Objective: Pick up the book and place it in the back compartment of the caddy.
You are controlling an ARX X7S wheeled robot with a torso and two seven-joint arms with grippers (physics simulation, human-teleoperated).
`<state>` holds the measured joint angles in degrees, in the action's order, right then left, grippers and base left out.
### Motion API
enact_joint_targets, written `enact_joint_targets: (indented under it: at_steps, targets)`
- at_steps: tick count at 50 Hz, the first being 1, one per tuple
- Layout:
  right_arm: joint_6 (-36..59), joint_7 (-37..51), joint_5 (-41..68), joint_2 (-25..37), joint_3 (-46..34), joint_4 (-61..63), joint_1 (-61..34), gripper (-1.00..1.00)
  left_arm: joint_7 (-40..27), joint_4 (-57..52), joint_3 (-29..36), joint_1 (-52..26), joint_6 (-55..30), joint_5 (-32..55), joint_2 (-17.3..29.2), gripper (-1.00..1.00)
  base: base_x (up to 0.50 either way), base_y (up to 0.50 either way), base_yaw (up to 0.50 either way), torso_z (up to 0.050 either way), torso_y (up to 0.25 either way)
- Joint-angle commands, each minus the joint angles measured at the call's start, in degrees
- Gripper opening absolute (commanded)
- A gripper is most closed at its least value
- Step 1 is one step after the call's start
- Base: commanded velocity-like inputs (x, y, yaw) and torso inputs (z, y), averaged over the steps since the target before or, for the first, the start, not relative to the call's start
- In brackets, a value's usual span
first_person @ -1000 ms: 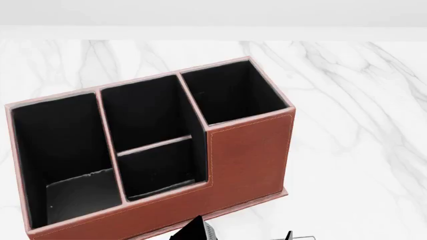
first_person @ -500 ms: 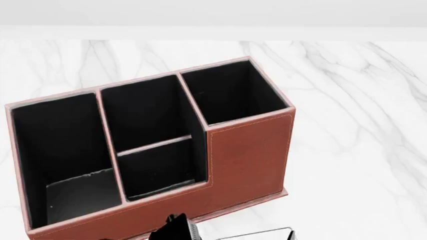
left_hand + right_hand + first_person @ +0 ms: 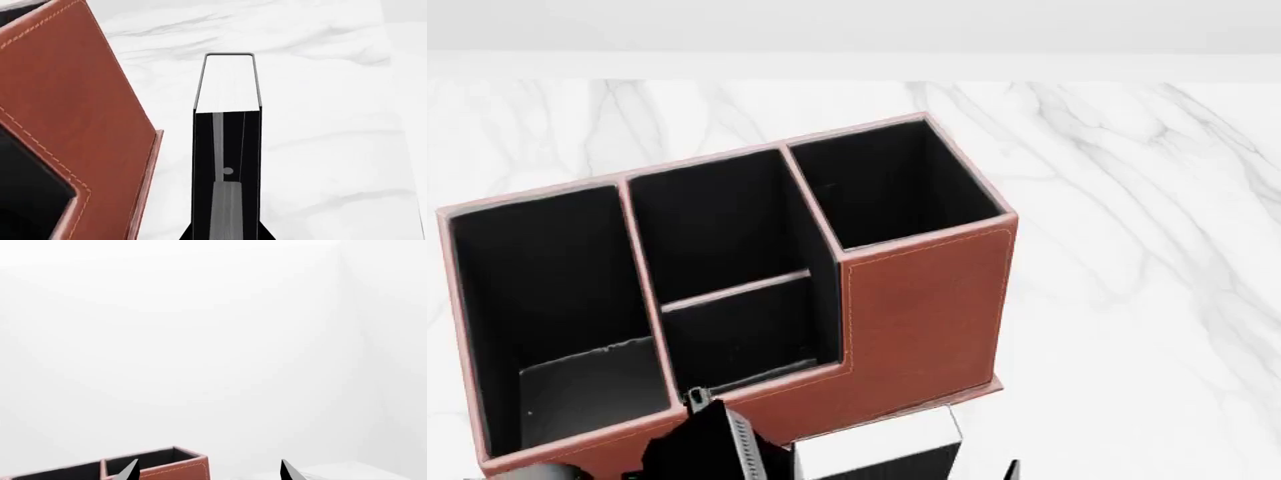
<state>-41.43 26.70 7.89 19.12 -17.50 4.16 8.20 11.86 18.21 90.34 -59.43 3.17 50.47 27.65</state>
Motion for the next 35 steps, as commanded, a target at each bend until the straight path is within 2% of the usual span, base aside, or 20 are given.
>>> enact_joint_targets:
  at_steps: [1,6,20,35]
  targets:
    - [0.2,0.2,-0.2,-0.1,-0.2,-0.2,-0.2,1.0,-5.7,-12.0,-3.2,-2.9,-1.4,1.4,7.7,-1.0,0.0,0.0,0.0,0.0,0.0]
    - [0.1,0.2,-0.3,-0.1,-0.4,-0.5,-0.4,1.0,-7.2,-16.1,-4.1,-4.2,-2.1,2.6,11.5,-1.0,0.0,0.0,0.0,0.0,0.0]
    - [0.1,0.3,-0.7,-0.2,-0.7,-0.9,-0.5,1.0,-10.7,-23.4,-5.3,-6.8,-4.4,3.6,17.9,-1.0,0.0,0.0,0.0,0.0,0.001]
    - [1.2,0.4,-1.1,-0.2,-1.2,-1.1,-1.0,1.0,-12.7,-26.7,-5.5,-9.7,-8.9,4.7,21.4,-1.0,0.0,0.0,0.0,0.0,0.001]
